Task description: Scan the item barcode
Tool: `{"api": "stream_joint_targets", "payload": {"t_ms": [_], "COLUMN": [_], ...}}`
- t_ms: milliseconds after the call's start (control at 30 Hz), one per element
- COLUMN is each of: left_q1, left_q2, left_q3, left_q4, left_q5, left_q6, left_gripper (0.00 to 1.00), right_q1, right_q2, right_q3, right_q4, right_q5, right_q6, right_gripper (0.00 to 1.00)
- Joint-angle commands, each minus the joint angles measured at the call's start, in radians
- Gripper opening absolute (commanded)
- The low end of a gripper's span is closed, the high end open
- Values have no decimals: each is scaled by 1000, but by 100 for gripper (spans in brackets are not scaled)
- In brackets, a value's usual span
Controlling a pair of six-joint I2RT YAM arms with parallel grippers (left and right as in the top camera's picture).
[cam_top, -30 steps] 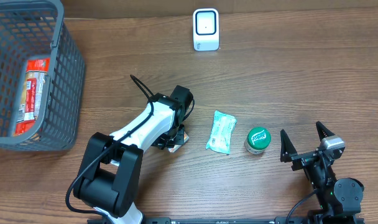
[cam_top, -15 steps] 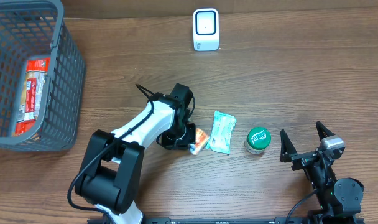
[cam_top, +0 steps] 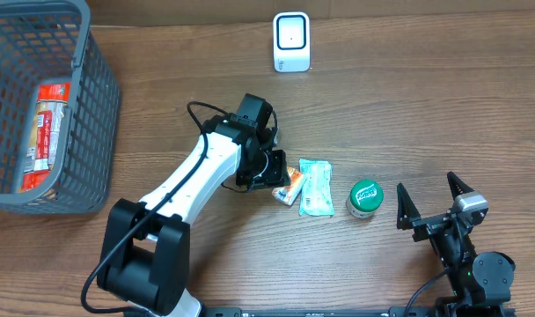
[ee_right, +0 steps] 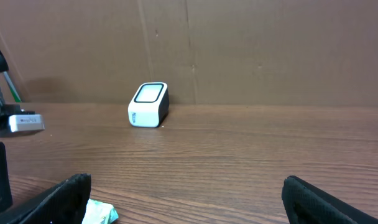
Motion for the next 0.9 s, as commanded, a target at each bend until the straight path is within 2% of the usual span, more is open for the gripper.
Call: {"api": "stream_joint_targets", "payload": {"t_ms": [0,300,433,867], "left_q1": [4,3,-1,-86], "left_q2": [-12,2,29,185], "left_q3": [3,2,2,2], "left_q4": [-8,41,65,53], "left_q5": [-128,-303,-258,-190], "left_q6": [8,-14,-14,-14], "left_gripper": [37,35,27,27], "right_q1": [-5,-5,-5,-5], "right_q2": [-11,-11,-11,-11], "right_q3": [-10,-10,-10,-10], "right_q4": [5,5,5,5], "right_q5": [-2,-2,-2,-2], "right_q6": [-5,-5,-5,-5], "right_gripper": [100,100,100,100]}}
